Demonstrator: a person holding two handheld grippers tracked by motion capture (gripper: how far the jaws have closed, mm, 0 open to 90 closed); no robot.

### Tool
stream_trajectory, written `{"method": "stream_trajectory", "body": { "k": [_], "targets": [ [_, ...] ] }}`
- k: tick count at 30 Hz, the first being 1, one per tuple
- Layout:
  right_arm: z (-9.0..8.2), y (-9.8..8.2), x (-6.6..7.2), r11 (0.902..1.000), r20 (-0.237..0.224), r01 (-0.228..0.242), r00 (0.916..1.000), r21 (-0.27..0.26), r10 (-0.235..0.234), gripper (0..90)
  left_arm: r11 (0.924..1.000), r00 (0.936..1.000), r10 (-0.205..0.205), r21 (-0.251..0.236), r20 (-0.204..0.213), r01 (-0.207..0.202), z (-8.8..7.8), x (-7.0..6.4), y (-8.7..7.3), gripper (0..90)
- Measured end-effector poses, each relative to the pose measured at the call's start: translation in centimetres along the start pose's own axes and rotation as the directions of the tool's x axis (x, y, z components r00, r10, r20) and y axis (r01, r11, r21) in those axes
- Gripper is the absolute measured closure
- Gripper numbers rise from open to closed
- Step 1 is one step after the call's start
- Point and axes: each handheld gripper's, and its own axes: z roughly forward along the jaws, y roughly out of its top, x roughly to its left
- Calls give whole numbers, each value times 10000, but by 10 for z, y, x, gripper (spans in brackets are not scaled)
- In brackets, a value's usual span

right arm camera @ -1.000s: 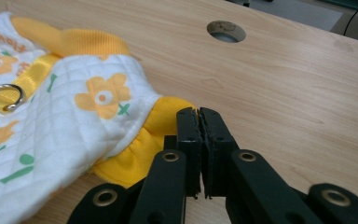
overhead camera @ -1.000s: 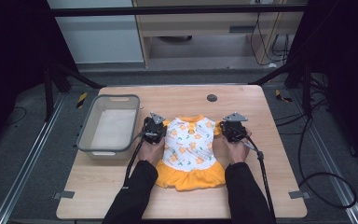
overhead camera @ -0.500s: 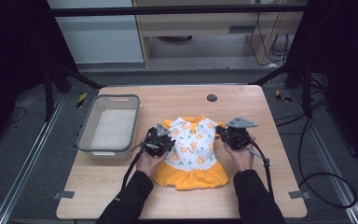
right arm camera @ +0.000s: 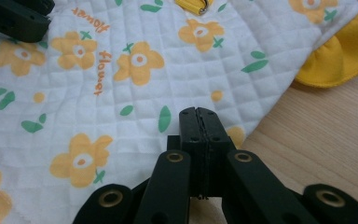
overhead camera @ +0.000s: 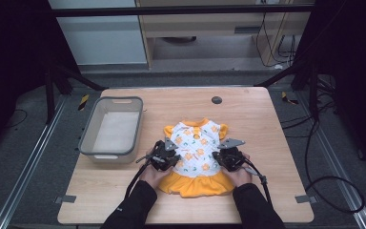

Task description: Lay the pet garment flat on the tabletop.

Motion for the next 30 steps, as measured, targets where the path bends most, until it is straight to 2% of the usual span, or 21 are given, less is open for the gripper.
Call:
{"method": "stream_trajectory", "body": {
  "k": [3,7,8,10,11,12,13,14,15,17,18,19,23,24,26,27,29,30],
  "targets": [
    [-1,-1,-1,10000,-2,77,10000,-50,-77,900,10000,10000,32,-41,30,-32,-1,-1,-2,730],
    [-1,-2,-1,9998,4,-12,10000,-184,12,900,9998,9999,-115,-180,49,115,-5,0,-2,683],
    [-4,-1,-1,9989,-85,-206,9998,-417,203,900,9996,10000,-80,-272,21,81,-7,-1,-1,648],
    [-9,0,-2,9971,-155,-324,9994,-682,314,898,9982,9998,-181,-562,57,183,-18,-1,-1,616],
    [-9,0,-2,9971,-155,-324,9994,-682,314,898,9982,9998,-181,-562,57,183,-18,-1,-1,602],
    [-17,2,-2,9932,-281,-439,9988,-1081,411,880,9971,9998,-178,-743,71,183,-29,0,-1,583],
    [-17,2,-2,9932,-281,-439,9988,-1081,411,880,9971,9998,-178,-743,71,183,-29,0,-1,569],
    [-26,3,-3,9895,-358,-513,9983,-1354,468,853,9959,9999,-71,-901,106,81,-40,0,-3,559],
    [-29,3,-3,9873,-388,-596,9978,-1470,544,836,9959,9999,-71,-901,106,81,-40,0,-3,550],
    [-39,3,-4,9818,-437,-744,9967,-1750,678,800,9942,9997,61,-1078,254,-34,-56,-2,-12,522],
    [-44,2,-5,9787,-504,-801,9961,-1892,718,775,9942,9997,61,-1078,254,-34,-56,-2,-12,509],
    [-48,0,-5,9776,-527,-827,9959,-1935,738,746,9922,9995,72,-1245,300,-34,-66,-3,-20,490],
    [-60,-6,-6,9756,-439,-796,9964,-2048,721,676,9895,9981,-162,-1424,600,246,-77,-1,-31,451],
    [-68,-12,-5,9758,-358,-762,9969,-2051,703,625,9887,9979,-140,-1482,630,232,-82,-1,-36,428],
    [-73,-17,-5,9749,-366,-855,9961,-2057,797,584,9875,9981,-165,-1555,599,257,-89,1,-46,403],
    [-76,-20,-5,9737,-390,-898,9957,-2095,835,554,9875,9981,-165,-1555,599,257,-89,1,-46,387],
    [-82,-24,-6,9699,-407,-1132,9934,-2156,1069,473,9857,9978,-358,-1626,557,444,-98,5,-57,356],
    [-82,-24,-6,9699,-407,-1132,9934,-2156,1069,473,9857,9978,-358,-1626,557,444,-98,5,-57,342]
  ]
}}
